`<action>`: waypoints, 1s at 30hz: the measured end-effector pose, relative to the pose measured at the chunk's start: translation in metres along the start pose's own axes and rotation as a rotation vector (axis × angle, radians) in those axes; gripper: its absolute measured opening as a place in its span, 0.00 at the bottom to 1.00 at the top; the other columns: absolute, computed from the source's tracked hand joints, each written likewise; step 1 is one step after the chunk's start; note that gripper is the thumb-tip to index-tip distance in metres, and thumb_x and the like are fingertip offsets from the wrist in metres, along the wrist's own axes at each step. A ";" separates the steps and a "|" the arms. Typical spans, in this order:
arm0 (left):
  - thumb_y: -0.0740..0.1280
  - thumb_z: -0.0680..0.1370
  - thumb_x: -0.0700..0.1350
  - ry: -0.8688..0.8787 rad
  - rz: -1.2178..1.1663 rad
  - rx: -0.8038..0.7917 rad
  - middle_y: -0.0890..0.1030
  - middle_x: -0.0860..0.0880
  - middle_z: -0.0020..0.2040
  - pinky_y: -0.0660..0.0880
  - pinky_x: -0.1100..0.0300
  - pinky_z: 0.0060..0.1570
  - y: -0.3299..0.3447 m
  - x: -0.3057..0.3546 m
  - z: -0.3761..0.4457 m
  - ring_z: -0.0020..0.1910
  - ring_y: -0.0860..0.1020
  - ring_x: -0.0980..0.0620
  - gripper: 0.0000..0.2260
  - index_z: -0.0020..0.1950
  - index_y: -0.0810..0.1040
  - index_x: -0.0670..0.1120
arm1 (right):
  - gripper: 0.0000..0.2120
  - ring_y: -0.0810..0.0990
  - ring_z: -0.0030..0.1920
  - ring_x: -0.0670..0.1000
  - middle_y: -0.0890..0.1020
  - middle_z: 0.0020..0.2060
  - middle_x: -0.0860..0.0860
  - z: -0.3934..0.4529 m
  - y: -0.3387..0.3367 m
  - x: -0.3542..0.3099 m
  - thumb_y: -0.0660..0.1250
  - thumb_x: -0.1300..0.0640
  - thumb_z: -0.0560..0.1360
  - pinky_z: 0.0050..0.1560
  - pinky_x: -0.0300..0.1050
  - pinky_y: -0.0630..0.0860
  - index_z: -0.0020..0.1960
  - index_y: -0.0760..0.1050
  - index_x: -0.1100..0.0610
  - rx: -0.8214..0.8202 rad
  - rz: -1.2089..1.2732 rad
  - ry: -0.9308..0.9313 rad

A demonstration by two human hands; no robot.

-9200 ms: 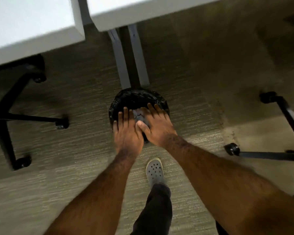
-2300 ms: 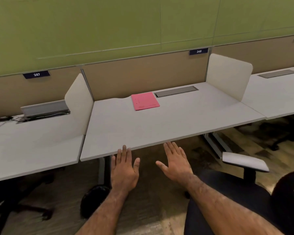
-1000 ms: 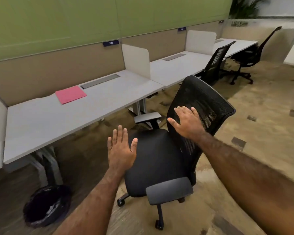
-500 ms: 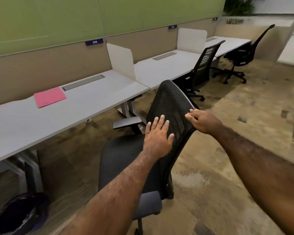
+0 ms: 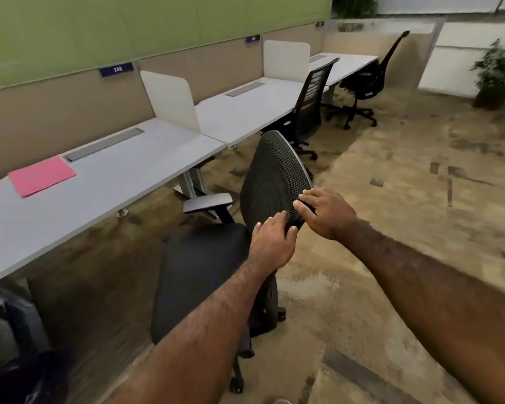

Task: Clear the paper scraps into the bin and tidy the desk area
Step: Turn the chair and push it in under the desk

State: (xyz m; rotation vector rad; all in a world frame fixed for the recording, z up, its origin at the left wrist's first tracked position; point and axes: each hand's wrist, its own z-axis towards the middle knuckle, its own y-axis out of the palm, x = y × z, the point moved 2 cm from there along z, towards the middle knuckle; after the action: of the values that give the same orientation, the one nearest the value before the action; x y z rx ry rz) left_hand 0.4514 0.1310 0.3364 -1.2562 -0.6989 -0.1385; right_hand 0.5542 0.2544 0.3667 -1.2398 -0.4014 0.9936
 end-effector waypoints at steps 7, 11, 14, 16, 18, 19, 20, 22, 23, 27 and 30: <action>0.51 0.82 0.58 -0.112 -0.222 0.028 0.69 0.45 0.73 0.66 0.50 0.67 -0.019 -0.015 -0.048 0.70 0.69 0.45 0.26 0.77 0.59 0.47 | 0.30 0.72 0.39 0.49 0.79 0.34 0.49 -0.050 -0.021 -0.068 0.48 0.38 0.78 0.49 0.45 0.64 0.44 0.84 0.52 0.069 -0.182 -0.164; 0.47 0.80 0.62 -0.214 -0.213 0.111 0.75 0.43 0.67 0.70 0.46 0.60 -0.038 -0.019 -0.072 0.64 0.74 0.42 0.28 0.76 0.60 0.49 | 0.37 0.70 0.25 0.51 0.75 0.21 0.52 -0.054 -0.029 -0.101 0.45 0.34 0.77 0.35 0.49 0.72 0.27 0.76 0.57 0.014 -0.001 -0.182; 0.45 0.79 0.65 -0.272 -0.150 0.122 0.78 0.42 0.63 0.70 0.46 0.58 -0.056 -0.026 -0.084 0.61 0.75 0.39 0.30 0.73 0.65 0.51 | 0.40 0.78 0.29 0.55 0.80 0.26 0.57 -0.051 -0.031 -0.106 0.43 0.31 0.76 0.33 0.54 0.75 0.35 0.83 0.58 0.006 0.222 -0.073; 0.43 0.77 0.68 -0.280 -0.087 0.112 0.79 0.42 0.61 0.71 0.45 0.57 -0.068 -0.035 -0.089 0.59 0.76 0.39 0.32 0.70 0.68 0.50 | 0.40 0.79 0.33 0.55 0.81 0.29 0.58 -0.052 -0.032 -0.103 0.43 0.32 0.77 0.36 0.54 0.75 0.39 0.82 0.60 0.119 0.192 -0.019; 0.42 0.76 0.69 -0.268 0.003 0.099 0.79 0.41 0.61 0.71 0.46 0.57 -0.080 -0.044 -0.092 0.59 0.76 0.39 0.35 0.69 0.69 0.48 | 0.37 0.78 0.39 0.55 0.81 0.33 0.55 -0.051 -0.030 -0.099 0.43 0.35 0.78 0.42 0.53 0.75 0.37 0.79 0.60 0.195 0.149 0.023; 0.42 0.76 0.69 -0.254 0.054 0.097 0.78 0.41 0.62 0.70 0.46 0.59 -0.085 -0.046 -0.092 0.60 0.76 0.40 0.36 0.69 0.68 0.47 | 0.33 0.77 0.41 0.55 0.80 0.33 0.51 -0.050 -0.027 -0.099 0.44 0.37 0.79 0.44 0.53 0.74 0.36 0.77 0.58 0.206 0.146 0.012; 0.41 0.76 0.70 -0.235 0.105 0.097 0.77 0.41 0.64 0.69 0.46 0.61 -0.090 -0.048 -0.093 0.62 0.75 0.40 0.37 0.71 0.67 0.45 | 0.29 0.76 0.43 0.55 0.79 0.34 0.49 -0.047 -0.023 -0.099 0.46 0.38 0.80 0.48 0.53 0.74 0.36 0.75 0.54 0.197 0.148 -0.007; 0.41 0.75 0.71 -0.189 0.181 0.089 0.71 0.41 0.71 0.64 0.45 0.67 -0.097 -0.050 -0.095 0.68 0.70 0.41 0.40 0.74 0.62 0.44 | 0.25 0.76 0.58 0.56 0.82 0.49 0.53 -0.041 -0.011 -0.098 0.48 0.40 0.80 0.60 0.52 0.71 0.50 0.79 0.53 0.154 0.130 0.003; 0.40 0.74 0.72 -0.168 0.204 0.076 0.66 0.42 0.74 0.60 0.44 0.69 -0.100 -0.050 -0.096 0.71 0.66 0.41 0.41 0.75 0.60 0.45 | 0.25 0.72 0.66 0.56 0.80 0.60 0.55 -0.037 -0.004 -0.095 0.49 0.39 0.80 0.66 0.53 0.67 0.59 0.78 0.54 0.132 0.109 0.038; 0.37 0.70 0.76 -0.130 0.237 0.033 0.49 0.45 0.79 0.44 0.45 0.73 -0.097 -0.057 -0.106 0.78 0.47 0.45 0.44 0.78 0.50 0.50 | 0.30 0.59 0.75 0.55 0.66 0.74 0.55 -0.024 0.010 -0.081 0.48 0.36 0.79 0.74 0.54 0.55 0.71 0.69 0.55 0.073 0.114 0.208; 0.35 0.70 0.76 -0.110 0.262 0.030 0.40 0.47 0.79 0.38 0.45 0.73 -0.094 -0.066 -0.117 0.77 0.38 0.47 0.44 0.78 0.46 0.52 | 0.33 0.54 0.77 0.54 0.61 0.76 0.57 -0.013 0.014 -0.058 0.45 0.36 0.79 0.76 0.52 0.48 0.74 0.64 0.55 -0.019 0.105 0.349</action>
State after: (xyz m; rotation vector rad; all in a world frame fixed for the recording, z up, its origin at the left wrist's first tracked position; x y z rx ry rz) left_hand 0.4039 -0.0241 0.3612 -1.3215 -0.6216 0.1565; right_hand 0.5264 0.1997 0.3641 -1.4321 -0.0739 0.8405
